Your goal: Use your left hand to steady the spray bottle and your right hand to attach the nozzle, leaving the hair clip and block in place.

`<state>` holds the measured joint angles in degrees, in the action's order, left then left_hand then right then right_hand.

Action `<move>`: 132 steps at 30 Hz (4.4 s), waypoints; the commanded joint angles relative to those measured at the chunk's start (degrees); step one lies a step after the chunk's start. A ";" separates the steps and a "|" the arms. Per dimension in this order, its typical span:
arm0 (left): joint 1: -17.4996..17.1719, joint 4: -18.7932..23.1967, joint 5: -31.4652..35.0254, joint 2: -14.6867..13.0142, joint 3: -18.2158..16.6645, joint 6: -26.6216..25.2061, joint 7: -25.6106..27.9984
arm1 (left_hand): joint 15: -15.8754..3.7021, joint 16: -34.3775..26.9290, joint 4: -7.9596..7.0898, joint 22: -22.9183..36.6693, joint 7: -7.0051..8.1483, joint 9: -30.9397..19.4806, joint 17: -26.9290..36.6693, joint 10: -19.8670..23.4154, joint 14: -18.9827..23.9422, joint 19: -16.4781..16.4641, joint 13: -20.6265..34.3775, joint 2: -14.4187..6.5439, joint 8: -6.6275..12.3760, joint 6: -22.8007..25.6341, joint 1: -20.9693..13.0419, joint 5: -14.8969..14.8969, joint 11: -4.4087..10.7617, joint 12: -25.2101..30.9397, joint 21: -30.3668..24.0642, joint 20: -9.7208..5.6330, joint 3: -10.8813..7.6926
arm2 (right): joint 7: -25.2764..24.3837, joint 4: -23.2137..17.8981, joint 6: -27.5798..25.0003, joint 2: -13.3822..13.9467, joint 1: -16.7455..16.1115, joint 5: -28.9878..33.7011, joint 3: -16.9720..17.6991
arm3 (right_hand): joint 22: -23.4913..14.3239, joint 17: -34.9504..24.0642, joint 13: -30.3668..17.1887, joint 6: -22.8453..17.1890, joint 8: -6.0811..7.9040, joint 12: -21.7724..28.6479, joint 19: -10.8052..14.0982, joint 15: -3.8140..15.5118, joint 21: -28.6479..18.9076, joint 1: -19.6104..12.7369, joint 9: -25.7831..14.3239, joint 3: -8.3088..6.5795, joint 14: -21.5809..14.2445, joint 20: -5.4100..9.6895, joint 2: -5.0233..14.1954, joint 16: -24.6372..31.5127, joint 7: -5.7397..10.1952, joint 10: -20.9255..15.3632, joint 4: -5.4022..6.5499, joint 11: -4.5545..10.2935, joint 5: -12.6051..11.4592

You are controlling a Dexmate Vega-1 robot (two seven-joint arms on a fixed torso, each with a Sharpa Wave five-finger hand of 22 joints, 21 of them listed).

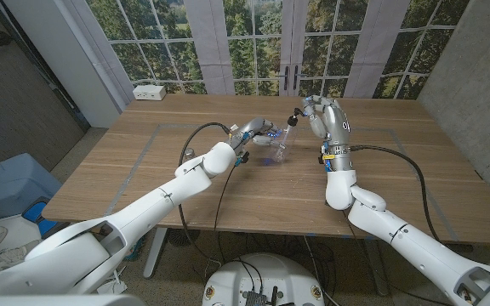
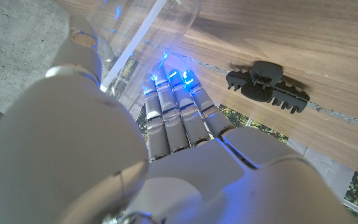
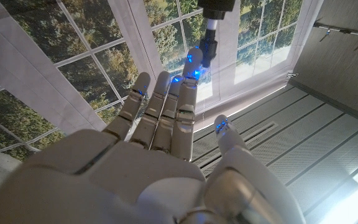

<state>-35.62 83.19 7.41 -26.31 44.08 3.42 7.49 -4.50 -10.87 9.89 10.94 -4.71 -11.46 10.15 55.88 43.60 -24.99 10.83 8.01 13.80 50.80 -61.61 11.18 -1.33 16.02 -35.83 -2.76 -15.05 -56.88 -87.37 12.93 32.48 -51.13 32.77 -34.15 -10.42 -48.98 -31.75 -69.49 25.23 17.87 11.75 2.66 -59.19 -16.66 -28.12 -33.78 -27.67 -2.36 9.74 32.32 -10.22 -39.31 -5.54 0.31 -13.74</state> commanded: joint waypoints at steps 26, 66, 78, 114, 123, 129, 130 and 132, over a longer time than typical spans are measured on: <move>1.69 -2.30 0.03 0.99 0.84 -0.71 -0.27 | -9.20 -0.12 -0.05 -0.09 5.75 -4.23 0.21 11.14 0.82 -0.01 4.55 -14.05 0.44 12.47 -14.15 0.47 9.35 0.84 -0.70 -1.61 -0.58 | 17.38 -4.47 -3.84 1.96 1.85 -2.86 -0.20 | -0.05 -0.33 -0.67 14.05 -0.72 -4.84 -3.44 3.08 0.81 0.78 -5.62 -0.16 9.36 1.44 -0.09 -3.59 5.53 12.29 0.98 1.72 1.32; 1.69 -2.10 0.44 0.81 0.99 -0.93 0.31 | -9.19 0.03 -0.13 -0.11 5.80 -4.34 0.20 10.94 0.66 0.30 4.47 -14.05 0.27 12.44 -14.23 0.52 9.44 0.66 -1.01 -1.49 -0.57 | 2.14 3.64 1.49 -3.11 3.73 -2.27 -1.22 | 0.02 -0.09 0.28 30.52 -9.50 -3.99 -1.42 2.22 0.78 0.52 -2.92 0.98 7.08 0.17 -0.83 -2.23 3.02 12.92 -1.86 1.11 1.42; 1.24 -1.58 0.42 0.74 0.79 -0.77 0.75 | -9.18 0.06 -0.15 -0.11 5.82 -4.42 0.18 10.97 0.59 0.36 4.51 -14.04 0.20 12.33 -14.23 0.54 9.40 0.67 -1.14 -1.49 -0.57 | 2.99 4.08 4.27 -2.99 3.45 -4.36 -0.66 | 0.03 0.16 0.69 29.15 -10.67 -4.60 -0.67 2.16 0.70 -0.37 -0.47 0.69 7.02 0.21 -0.82 -2.15 6.52 14.24 -2.78 1.12 0.79; -3.96 -12.24 0.81 6.86 -0.83 8.23 17.27 | -9.24 -0.01 -0.23 -0.18 6.35 -4.20 0.21 10.69 0.57 1.42 4.03 -14.00 -0.02 12.56 -13.87 0.35 10.42 0.19 -1.10 -0.95 -0.56 | 20.80 -2.20 9.91 -4.66 -2.62 -27.14 8.16 | 0.00 0.09 1.26 31.17 -13.07 -4.60 -0.50 0.67 0.80 -0.73 2.00 1.25 7.65 -0.34 -0.95 -1.97 6.40 14.35 -2.87 0.64 0.39; -4.02 -15.99 0.76 8.51 -0.35 9.67 19.85 | -9.25 -0.13 -0.25 -0.19 6.41 -4.10 0.28 10.71 0.73 1.30 3.88 -14.00 -0.21 12.39 -13.84 0.29 10.58 0.10 -1.21 -1.10 -0.48 | 25.54 -3.41 7.89 -5.21 -3.03 -32.57 9.70 | -0.02 0.09 1.25 31.65 -13.43 -4.62 -0.69 0.14 0.88 -0.58 2.53 1.49 7.96 -0.77 -0.93 -2.03 6.09 14.60 -2.73 0.28 0.38; -3.70 -18.60 0.35 9.51 -0.01 9.94 20.69 | -9.26 -0.19 -0.24 -0.19 6.43 -4.01 0.31 10.72 0.86 1.15 3.74 -13.98 -0.27 12.47 -13.81 0.25 10.70 0.03 -1.32 -1.14 -0.43 | 26.86 -3.50 6.93 -5.63 -2.89 -34.14 10.16 | -0.03 0.08 1.23 31.89 -13.60 -4.61 -0.86 -0.24 0.95 -0.46 2.90 1.64 8.15 -0.92 -0.84 -2.07 5.85 14.72 -2.59 0.01 0.38; -3.59 -19.06 0.27 9.61 0.12 10.10 20.60 | -9.26 -0.19 -0.24 -0.19 6.42 -4.00 0.31 10.70 0.87 1.15 3.72 -13.98 -0.28 12.49 -13.81 0.24 10.73 0.01 -1.33 -1.14 -0.43 | 27.09 -3.46 6.94 -5.60 -2.85 -34.27 10.19 | -0.04 0.08 1.22 31.90 -13.61 -4.58 -0.93 -0.23 0.98 -0.44 2.95 1.66 8.17 -0.93 -0.81 -2.07 5.86 14.69 -2.56 -0.07 0.38; -3.45 -19.45 0.17 9.74 0.31 9.74 20.47 | -9.26 -0.21 -0.24 -0.19 6.37 -3.98 0.32 10.61 0.90 1.17 3.68 -13.98 -0.35 12.38 -13.81 0.24 10.72 -0.05 -1.33 -1.12 -0.42 | 27.27 -3.39 6.84 -5.71 -2.77 -34.49 10.27 | -0.04 0.08 1.20 31.91 -13.63 -4.58 -0.97 -0.29 0.99 -0.41 3.02 1.70 8.17 -0.95 -0.81 -2.07 5.83 14.74 -2.54 -0.07 0.38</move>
<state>-39.34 68.02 7.96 -18.23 43.61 12.93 26.44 -4.59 -10.87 9.74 10.68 -4.92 -11.46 10.28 55.89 43.94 -23.75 10.82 8.02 13.45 51.01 -61.62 11.02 -1.31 15.89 -36.92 -2.57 -14.90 -33.24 -90.32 21.06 27.37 -53.82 2.42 -25.02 -10.42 -48.83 -30.54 -38.04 11.63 13.30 10.82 2.25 -58.31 -17.42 -25.02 -32.33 -19.44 -3.30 8.55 29.92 -4.39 -24.42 -7.90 0.39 -13.15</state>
